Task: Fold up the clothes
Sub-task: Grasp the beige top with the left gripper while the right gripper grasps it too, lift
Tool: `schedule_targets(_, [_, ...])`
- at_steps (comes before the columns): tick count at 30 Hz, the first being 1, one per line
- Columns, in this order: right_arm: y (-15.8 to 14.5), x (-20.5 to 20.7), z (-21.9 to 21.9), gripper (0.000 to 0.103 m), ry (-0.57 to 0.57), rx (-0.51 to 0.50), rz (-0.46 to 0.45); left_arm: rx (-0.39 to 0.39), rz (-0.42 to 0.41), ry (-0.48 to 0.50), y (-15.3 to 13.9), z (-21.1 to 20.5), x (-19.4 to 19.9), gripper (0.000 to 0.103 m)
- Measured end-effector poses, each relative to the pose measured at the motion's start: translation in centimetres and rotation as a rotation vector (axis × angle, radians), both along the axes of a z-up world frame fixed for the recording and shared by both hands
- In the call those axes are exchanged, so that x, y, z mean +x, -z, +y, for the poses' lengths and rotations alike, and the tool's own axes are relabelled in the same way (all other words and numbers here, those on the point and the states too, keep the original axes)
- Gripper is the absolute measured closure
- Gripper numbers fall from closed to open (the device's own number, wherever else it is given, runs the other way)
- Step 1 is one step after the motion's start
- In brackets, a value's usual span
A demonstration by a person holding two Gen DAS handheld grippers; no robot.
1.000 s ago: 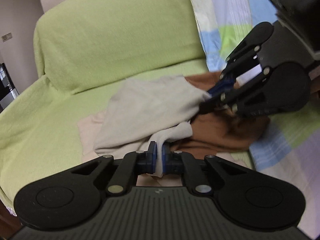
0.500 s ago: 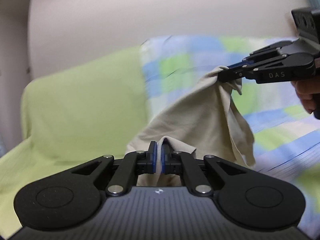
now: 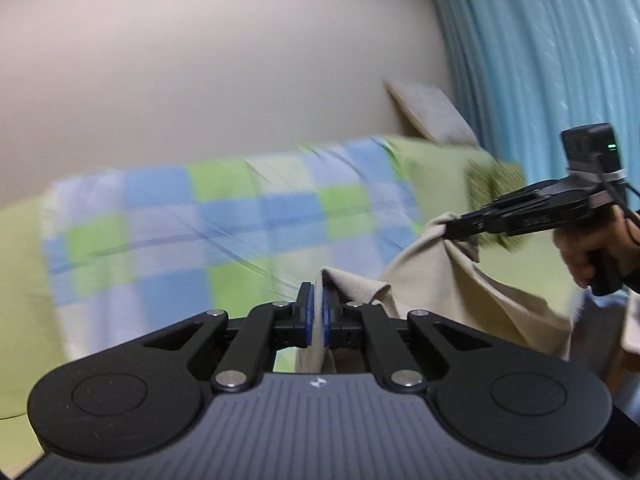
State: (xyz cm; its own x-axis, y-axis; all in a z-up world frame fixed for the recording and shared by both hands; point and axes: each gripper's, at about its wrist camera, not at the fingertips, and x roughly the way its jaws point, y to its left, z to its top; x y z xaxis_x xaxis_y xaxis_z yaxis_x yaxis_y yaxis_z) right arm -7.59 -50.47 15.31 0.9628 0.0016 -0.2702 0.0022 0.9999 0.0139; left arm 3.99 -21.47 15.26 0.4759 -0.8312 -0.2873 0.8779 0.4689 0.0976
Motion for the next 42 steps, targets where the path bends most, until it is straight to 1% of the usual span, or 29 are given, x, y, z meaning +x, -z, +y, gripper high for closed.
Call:
schedule_targets(1, [1.4, 0.6, -1.9, 0.097, 0.038, 0.033, 0.031, 0.033, 0.035, 0.018, 0.9, -2.3, 0.6, 0.101])
schedule_targets(3, [3.9, 1.9, -5.0, 0.096, 0.1, 0.055, 0.083, 0.103, 0.077, 0.023, 3.3, -6.7, 3.8, 0.101])
schedule_targets(4, [5.4, 3.0, -6.6, 0.095, 0.13, 0.055, 0.113, 0.129, 0.097, 0.016, 4.5, -8.5, 5.4, 0.101])
schedule_targets(5, [6.8, 4.2, -7.9, 0.093, 0.148, 0.059, 0.141, 0.144, 0.115, 0.008, 5.7, -9.3, 5.6, 0.101])
schedule_targets(6, [8.5, 5.6, -9.3, 0.085, 0.169, 0.06, 0.164, 0.163, 0.128, -0.015, 7.3, -10.3, 6.1, 0.101])
schedule_targets(7, [9.7, 5.9, -9.7, 0.073, 0.18, 0.052, 0.176, 0.188, 0.14, -0.045, 9.0, -11.6, 7.3, 0.101])
schedule_targets(9, [12.4, 7.3, -11.5, 0.07, 0.21, 0.015, 0.211, 0.271, 0.128, -0.126, 12.7, -13.4, 9.9, 0.101])
schedule_targets(11, [13.8, 5.2, -12.3, 0.068, 0.182, 0.011, 0.204, 0.324, 0.146, -0.171, 15.1, -13.6, 11.2, 0.1])
schedule_targets(12, [14.4, 4.3, -12.8, 0.062, 0.158, 0.011, 0.199, 0.346, 0.154, -0.183, 16.2, -14.3, 11.5, 0.1])
schedule_targets(13, [15.5, 3.4, -13.2, 0.054, 0.143, -0.01, 0.211, 0.369, 0.174, -0.194, 17.3, -14.5, 12.1, 0.096])
schedule_targets(14, [16.5, 2.6, -13.6, 0.051, 0.129, -0.03, 0.223, 0.391, 0.195, -0.197, 18.5, -14.3, 12.8, 0.091])
schedule_targets(15, [17.5, 1.8, -14.0, 0.051, 0.114, -0.05, 0.236, 0.404, 0.196, -0.194, 19.0, -14.1, 13.1, 0.09])
schedule_targets(16, [18.2, 1.5, -14.0, 0.051, 0.1, -0.065, 0.251, 0.412, 0.184, -0.19, 19.2, -14.1, 13.3, 0.076])
schedule_targets(17, [18.5, 0.5, -13.6, 0.051, 0.081, -0.083, 0.255, 0.418, 0.154, -0.175, 19.2, -13.7, 12.7, 0.063])
schedule_targets(18, [18.8, -0.4, -13.3, 0.051, 0.062, -0.101, 0.258, 0.42, 0.121, -0.154, 19.1, -13.4, 11.9, 0.062])
schedule_targets(22, [19.6, -3.4, -11.2, 0.051, -0.006, -0.165, 0.251, 0.415, -0.006, -0.028, 18.2, -12.5, 7.2, 0.061])
schedule_targets(24, [19.6, -4.5, -9.6, 0.052, -0.038, -0.211, 0.25, 0.426, -0.026, 0.12, 17.7, -13.0, 4.3, 0.061])
schedule_targets(26, [19.7, -5.4, -8.1, 0.052, -0.074, -0.28, 0.263, 0.478, -0.061, 0.213, 18.5, -13.5, 1.7, 0.061])
schedule_targets(28, [20.6, -5.5, -6.8, 0.054, -0.084, -0.378, 0.294, 0.521, -0.087, 0.272, 19.5, -14.7, 0.2, 0.061])
schedule_targets(31, [21.1, -5.4, -5.9, 0.06, -0.101, -0.474, 0.336, 0.573, -0.128, 0.294, 21.2, -16.5, -0.3, 0.062])
schedule_targets(33, [21.2, -5.2, -5.5, 0.061, -0.122, -0.522, 0.338, 0.62, -0.171, 0.302, 22.6, -17.4, -0.2, 0.07])
schedule_targets(34, [21.3, -4.9, -5.4, 0.062, -0.135, -0.539, 0.345, 0.629, -0.169, 0.311, 22.9, -17.6, 0.0, 0.082])
schedule_targets(35, [21.3, -4.6, -5.3, 0.063, -0.148, -0.556, 0.352, 0.63, -0.165, 0.315, 22.8, -17.7, 0.2, 0.103])
schedule_targets(36, [21.4, -4.4, -5.1, 0.066, -0.16, -0.573, 0.359, 0.628, -0.164, 0.316, 22.5, -17.6, 0.3, 0.103])
schedule_targets(37, [21.4, -4.2, -5.1, 0.079, -0.163, -0.6, 0.368, 0.625, -0.163, 0.317, 22.3, -17.6, 0.4, 0.103])
schedule_targets(38, [21.4, -4.0, -5.0, 0.087, -0.166, -0.626, 0.377, 0.609, -0.167, 0.306, 21.5, -17.2, 0.6, 0.103])
schedule_targets(39, [21.4, -3.9, -4.9, 0.103, -0.169, -0.652, 0.386, 0.585, -0.175, 0.288, 20.5, -16.7, 0.7, 0.103])
schedule_targets(40, [20.9, -3.8, -4.9, 0.103, -0.16, -0.656, 0.39, 0.56, -0.183, 0.27, 19.5, -16.2, 0.9, 0.103])
schedule_targets(42, [18.9, -4.1, -4.8, 0.103, -0.129, -0.625, 0.346, 0.508, -0.209, 0.229, 17.4, -15.1, 1.2, 0.103])
